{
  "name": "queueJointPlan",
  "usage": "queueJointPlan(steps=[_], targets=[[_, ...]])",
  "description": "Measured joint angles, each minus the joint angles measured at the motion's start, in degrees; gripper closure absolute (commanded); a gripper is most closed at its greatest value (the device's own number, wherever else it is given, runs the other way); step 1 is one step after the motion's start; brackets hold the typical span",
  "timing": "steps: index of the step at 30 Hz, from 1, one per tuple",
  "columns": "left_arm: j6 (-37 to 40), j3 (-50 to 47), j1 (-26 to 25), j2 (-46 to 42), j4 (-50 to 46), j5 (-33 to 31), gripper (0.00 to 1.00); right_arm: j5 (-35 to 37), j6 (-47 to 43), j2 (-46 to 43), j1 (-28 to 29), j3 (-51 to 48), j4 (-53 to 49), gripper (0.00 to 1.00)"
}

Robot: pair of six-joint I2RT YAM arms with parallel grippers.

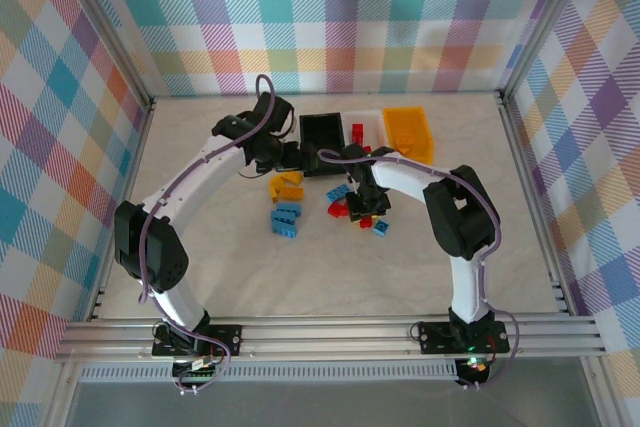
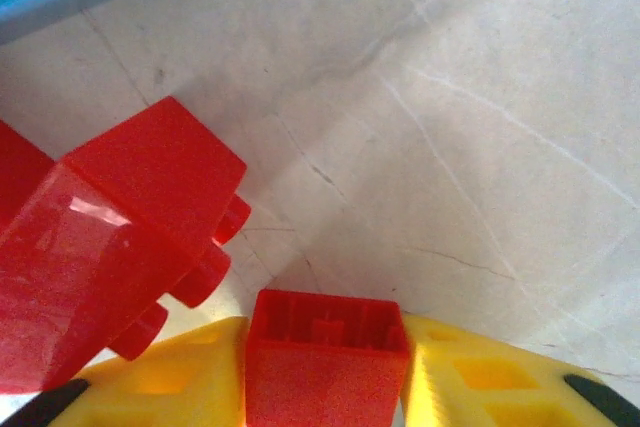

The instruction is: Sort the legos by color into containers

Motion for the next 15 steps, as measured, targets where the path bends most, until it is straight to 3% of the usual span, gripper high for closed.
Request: queueJointPlan(steps=[15], targets=[[-0.07, -3.28, 0.63, -1.53, 0.04, -0.55, 0.13, 1.18, -0.48, -6.23, -0.72, 2.82, -2.67, 0.64]])
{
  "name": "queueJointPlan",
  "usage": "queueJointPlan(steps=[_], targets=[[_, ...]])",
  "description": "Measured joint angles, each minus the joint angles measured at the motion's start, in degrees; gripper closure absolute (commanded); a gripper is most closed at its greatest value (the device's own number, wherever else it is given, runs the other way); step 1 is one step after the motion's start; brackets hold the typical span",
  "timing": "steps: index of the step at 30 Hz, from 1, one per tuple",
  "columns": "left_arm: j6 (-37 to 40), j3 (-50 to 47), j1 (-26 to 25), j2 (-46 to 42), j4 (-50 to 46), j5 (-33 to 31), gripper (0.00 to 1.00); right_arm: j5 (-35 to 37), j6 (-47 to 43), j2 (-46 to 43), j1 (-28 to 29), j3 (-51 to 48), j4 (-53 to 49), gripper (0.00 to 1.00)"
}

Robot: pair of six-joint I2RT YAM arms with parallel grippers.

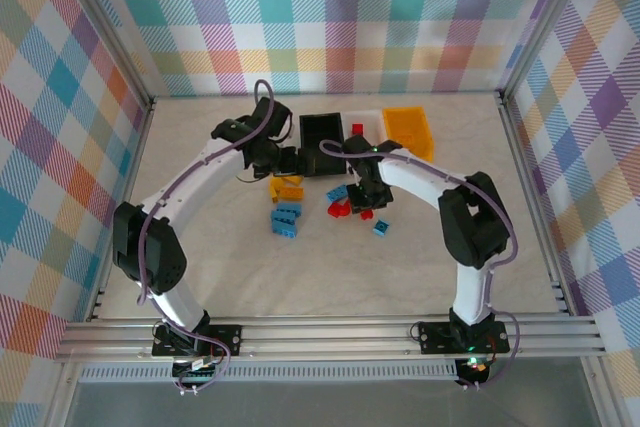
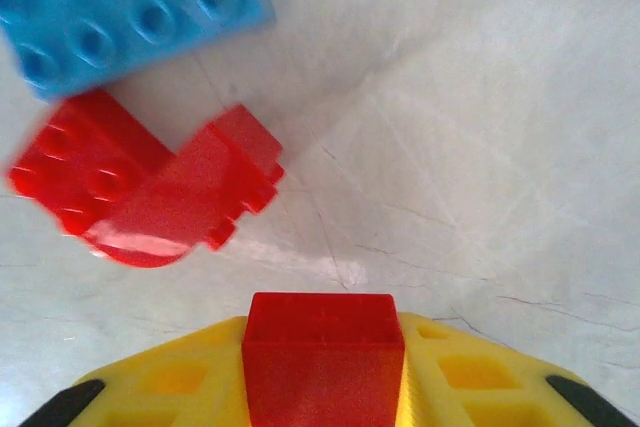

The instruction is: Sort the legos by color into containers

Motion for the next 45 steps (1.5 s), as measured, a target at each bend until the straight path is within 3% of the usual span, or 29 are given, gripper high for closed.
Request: queueJointPlan(steps=[7, 19, 25, 27, 33, 42, 45], targets=[[-1.42, -4.59, 4.52, -5.22, -0.22, -0.52, 0.13, -0.33, -0.46, 1.51, -5.81, 15.50, -0.90, 0.65], [-2.12, -6.71, 5.84, -5.64, -2.10, 0.15, 0.13, -0.74, -1.84, 24.79, -11.58, 44.81, -3.41, 0.64], [-2.99, -9.11, 5.84, -5.42, -2.86, 1.57, 0.13, -1.25, -2.32, 31.76, -13.00, 53.72, -5.88, 0.43], [-2.99, -9.14, 5.84, -4.83, -2.93, 2.03, 0.14, -1.62, -2.47, 32.20, -13.38, 55.06, -6.51, 0.41], [-2.27, -9.11, 5.86, -0.24, -1.88, 2.71, 0.16, -2.91, -3.04, 29.27, -13.79, 52.85, -7.76, 0.39], [0.57, -4.37, 6.16, 13.03, 0.24, 1.38, 0.25, -7.65, -3.02, 4.55, -11.74, 24.68, -6.27, 0.38], [1.18, -1.29, 6.23, 17.14, 0.59, 0.92, 0.30, -9.14, -2.99, -0.11, -11.02, 18.21, -5.57, 0.38]])
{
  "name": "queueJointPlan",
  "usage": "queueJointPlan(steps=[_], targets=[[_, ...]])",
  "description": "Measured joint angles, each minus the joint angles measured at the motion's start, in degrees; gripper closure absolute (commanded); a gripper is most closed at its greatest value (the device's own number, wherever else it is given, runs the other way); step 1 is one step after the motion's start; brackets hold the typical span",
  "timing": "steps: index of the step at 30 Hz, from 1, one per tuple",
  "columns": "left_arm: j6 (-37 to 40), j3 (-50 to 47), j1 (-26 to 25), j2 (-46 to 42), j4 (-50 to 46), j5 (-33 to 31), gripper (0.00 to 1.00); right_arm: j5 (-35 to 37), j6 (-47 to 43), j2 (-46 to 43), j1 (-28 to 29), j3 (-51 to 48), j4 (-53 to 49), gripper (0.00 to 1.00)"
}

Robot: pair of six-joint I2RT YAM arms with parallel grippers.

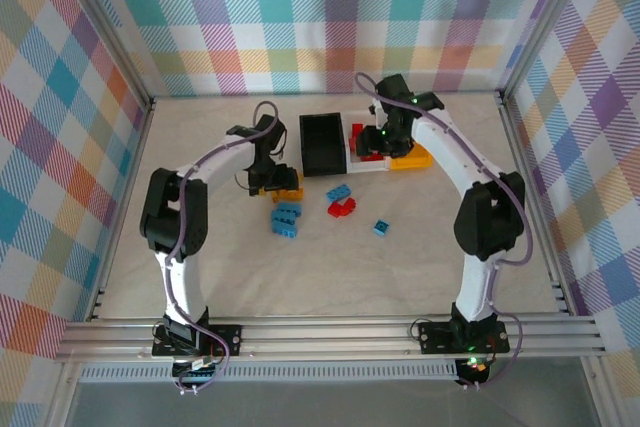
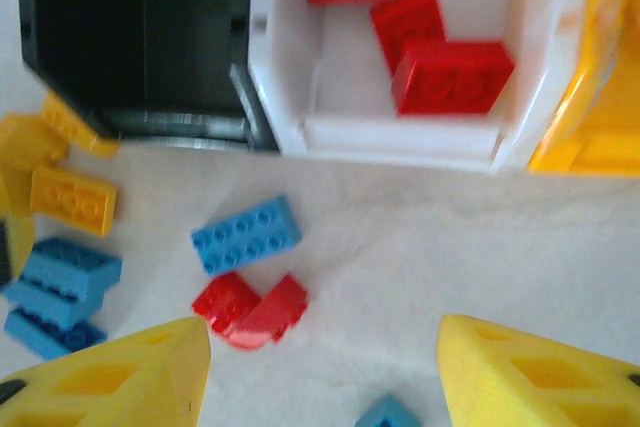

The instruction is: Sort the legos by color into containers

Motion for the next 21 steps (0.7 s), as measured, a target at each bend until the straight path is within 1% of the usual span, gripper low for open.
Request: queueJointPlan(steps=[2, 4, 6, 15, 19, 21], targets=[[0.26, 1.38, 0.07, 1.84, 0.02, -0.44, 0.36, -0.72, 0.02, -1.09, 0.22, -3.19, 0.31, 0.38], [0.46, 2.51, 0.26, 3.08, -0.15, -0.90, 0.40, -1.11, 0.02, -1.16, 0.15, -5.42, 0.44, 0.38], [0.59, 2.97, 0.59, 3.52, -0.15, -1.40, 0.40, -1.36, 0.17, -1.16, 0.15, -7.13, 0.48, 0.38], [0.52, 3.02, 2.32, 3.52, -0.57, -2.58, 0.41, -2.93, 0.87, -1.16, 0.13, -8.55, 1.84, 0.38], [0.09, 2.95, 2.54, 3.52, -0.55, -2.60, 0.48, -3.54, 1.07, -0.94, 0.15, -8.61, 1.99, 0.38], [0.07, 2.80, 2.64, 3.52, -0.55, -2.67, 0.53, -3.69, 1.09, -0.70, 0.13, -8.61, 2.16, 0.38]])
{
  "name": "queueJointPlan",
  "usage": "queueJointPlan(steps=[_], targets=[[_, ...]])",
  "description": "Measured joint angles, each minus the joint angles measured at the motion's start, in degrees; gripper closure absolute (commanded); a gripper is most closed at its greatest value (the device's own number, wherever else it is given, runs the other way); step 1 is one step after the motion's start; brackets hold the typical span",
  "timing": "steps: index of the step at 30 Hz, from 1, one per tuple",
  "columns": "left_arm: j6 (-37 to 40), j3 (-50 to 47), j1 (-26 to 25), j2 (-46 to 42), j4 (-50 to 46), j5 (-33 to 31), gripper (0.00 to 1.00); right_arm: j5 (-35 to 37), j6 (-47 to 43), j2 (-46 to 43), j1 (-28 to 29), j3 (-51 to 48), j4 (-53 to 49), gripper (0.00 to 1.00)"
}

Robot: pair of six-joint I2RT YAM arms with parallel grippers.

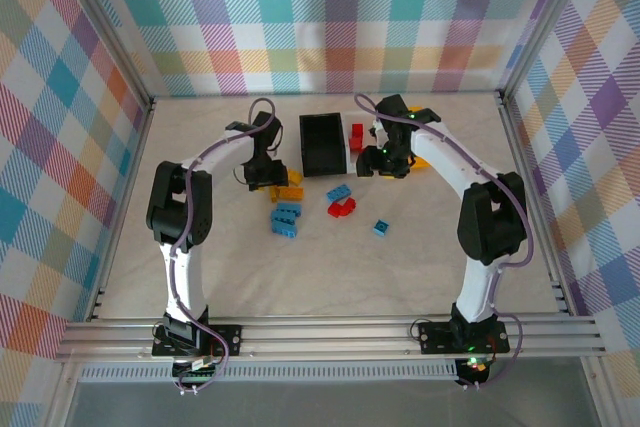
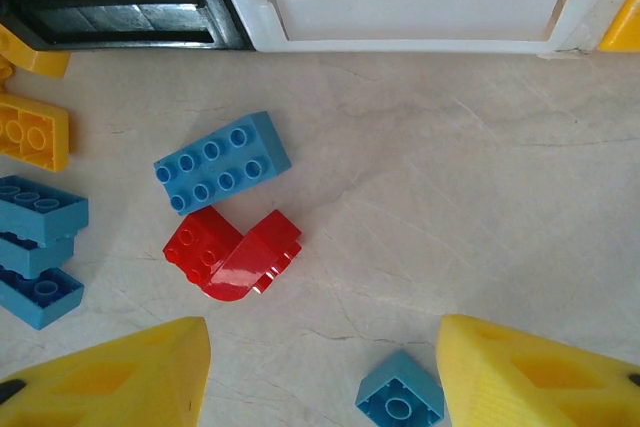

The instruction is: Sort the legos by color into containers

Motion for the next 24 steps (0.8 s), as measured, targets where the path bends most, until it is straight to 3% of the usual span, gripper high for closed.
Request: queueJointPlan(steps=[2, 14, 19, 24], targets=[[-0.24, -0.24, 0.09, 0.00, 0.00, -0.26, 0.58, -0.02, 0.02, 0.33, 0.00, 0.00, 0.13, 0.38], [-0.13, -3.91, 0.72, 0.00, 0.39, -0.31, 0.64, 0.00, 0.20, 0.42, 0.00, -0.20, 0.11, 0.38], [-0.37, -6.43, 0.72, 0.00, 0.94, -0.39, 0.74, 0.00, 0.20, 0.42, 0.00, -0.20, 0.09, 0.38], [-1.05, -6.47, 0.79, -0.09, 1.31, -0.72, 0.90, 0.02, 0.17, 0.42, 0.00, -0.20, 0.07, 0.38]])
